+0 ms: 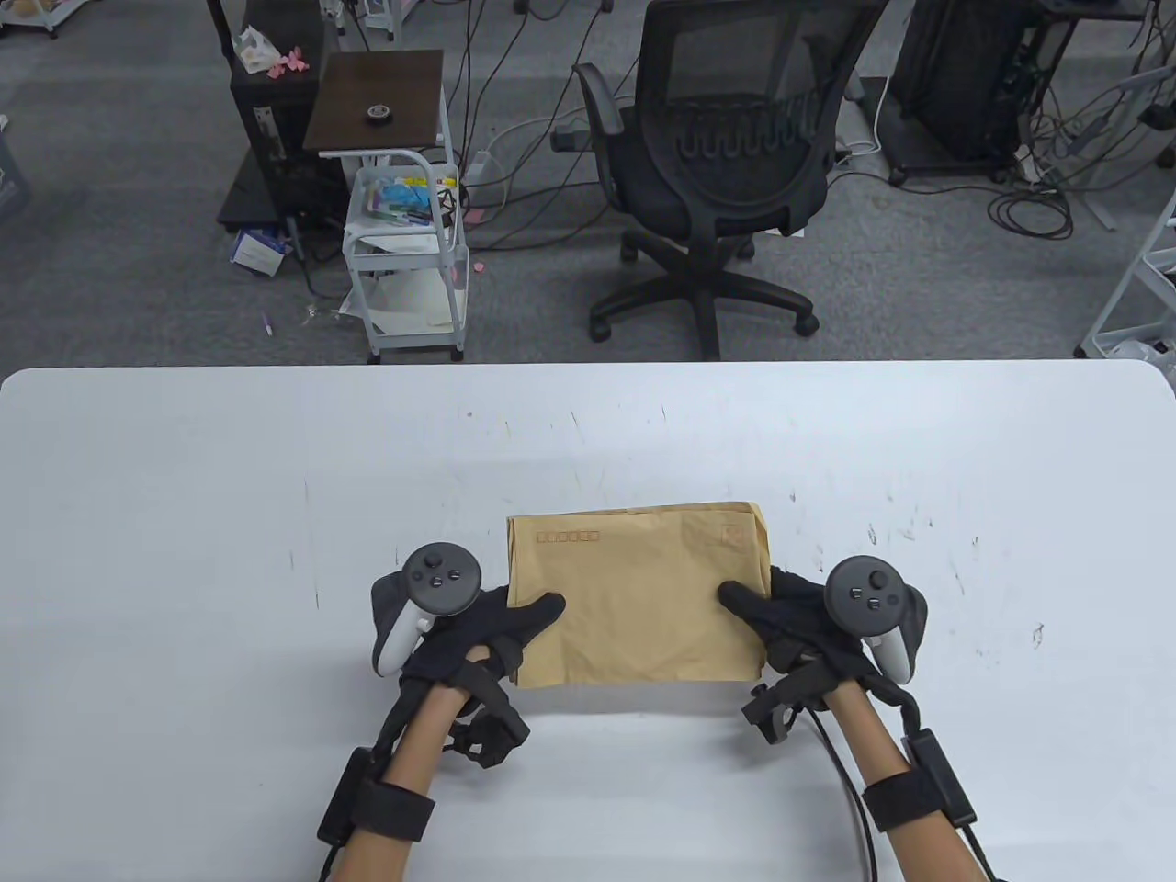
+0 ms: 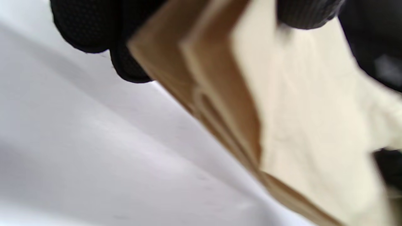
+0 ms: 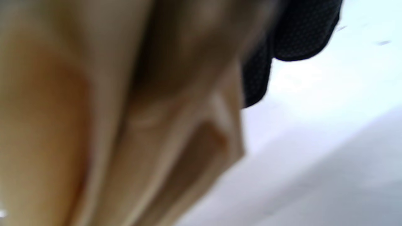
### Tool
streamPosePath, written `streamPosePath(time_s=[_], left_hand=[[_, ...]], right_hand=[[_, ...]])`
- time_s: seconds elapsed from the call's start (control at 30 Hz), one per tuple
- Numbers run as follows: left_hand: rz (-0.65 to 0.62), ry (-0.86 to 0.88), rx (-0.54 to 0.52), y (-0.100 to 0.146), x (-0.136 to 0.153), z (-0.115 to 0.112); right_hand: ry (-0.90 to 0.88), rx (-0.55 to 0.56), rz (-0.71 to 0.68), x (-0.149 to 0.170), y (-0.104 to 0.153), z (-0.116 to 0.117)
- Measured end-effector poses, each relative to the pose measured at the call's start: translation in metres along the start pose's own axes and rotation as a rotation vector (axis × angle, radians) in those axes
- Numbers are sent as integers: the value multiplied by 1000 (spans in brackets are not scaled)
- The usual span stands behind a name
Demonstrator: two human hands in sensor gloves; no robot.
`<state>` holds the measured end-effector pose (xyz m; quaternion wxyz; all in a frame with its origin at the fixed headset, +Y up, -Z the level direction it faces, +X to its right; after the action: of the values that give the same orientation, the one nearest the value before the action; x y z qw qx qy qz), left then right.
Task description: Push scattered envelopes inward from both sides into a neat stack
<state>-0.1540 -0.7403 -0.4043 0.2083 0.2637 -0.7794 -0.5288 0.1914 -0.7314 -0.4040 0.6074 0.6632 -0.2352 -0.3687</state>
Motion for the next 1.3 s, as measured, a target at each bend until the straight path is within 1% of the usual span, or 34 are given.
streamPosePath(time_s=[0.07,0.1,0.13,0.17,0.23,0.27,0.33,0.37,0.4,0.43,0.47,0.53,0.6,0.67,0.73,0.77,0.83,0.93,0.97,1.0,1.03,1.1,1.13,1.17,1.2,1.23,1.27,1.3], left_hand=[[100,-109,25,-10,1,-11],[124,-153,36,-13,1,-16],[157,-215,26,-18,1,-20],[185,-263,23,-20,1,-23],[206,-336,8,-26,-5,-26],[223,-359,10,-26,-8,-27],[289,-449,50,-29,-12,-31],[330,-519,89,-32,-14,-34],[350,-565,114,-33,-14,-37],[381,-631,127,-35,-14,-39],[389,-679,104,-37,-14,-41],[419,-747,111,-39,-13,-46],[434,-763,117,-38,-12,-47],[434,-715,124,-37,-7,-48],[417,-687,152,-37,1,-50],[419,-671,173,-37,5,-50],[422,-628,206,-34,12,-49],[396,-563,207,-28,19,-38],[374,-543,190,-23,20,-28],[353,-529,164,-18,21,-18],[336,-510,132,-12,22,-6],[268,-494,60,1,23,16],[209,-486,12,12,24,29],[148,-476,-13,18,24,36],[76,-487,-73,29,24,48],[24,-497,-120,37,24,54],[-108,-513,-180,49,22,59],[-175,-582,-261,62,21,65]], right_hand=[[148,-41,53,5,-3,11],[201,-51,67,6,-4,15],[271,-72,87,7,-9,22],[326,-109,110,8,-12,29],[431,-128,146,8,-18,39],[497,-163,174,8,-21,44],[589,-218,203,8,-26,52],[647,-236,222,6,-28,56],[682,-242,214,3,-30,58],[752,-255,242,0,-33,62],[812,-290,263,-2,-35,65],[914,-377,334,-4,-37,68],[995,-376,380,-4,-37,70],[1103,-374,393,-4,-35,75],[1220,-410,377,-3,-32,83],[1240,-420,360,-3,-31,85],[1207,-409,349,-4,-30,84],[1074,-399,357,-4,-30,74],[1013,-392,345,-7,-29,66],[964,-362,322,-11,-29,57],[925,-324,300,-17,-28,47],[863,-286,235,-27,-25,31],[822,-238,175,-36,-21,19],[799,-213,140,-41,-19,13],[771,-182,89,-49,-13,2],[753,-156,56,-56,-8,-6],[721,-136,3,-64,-2,-14],[706,-123,-32,-69,4,-20]])
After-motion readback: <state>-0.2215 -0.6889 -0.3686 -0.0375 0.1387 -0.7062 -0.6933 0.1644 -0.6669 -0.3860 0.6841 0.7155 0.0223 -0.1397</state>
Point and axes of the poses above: the tracker on the back of each hand, its own x axis roughly to the little-finger side, its own y axis roughly from the fingertips to the wrist, z = x × y, the point moved 3 cm from there along -y, roughly from the wrist to the fingertips, and after that the axes turned 1 degree about -z, right-handed, at the moved point
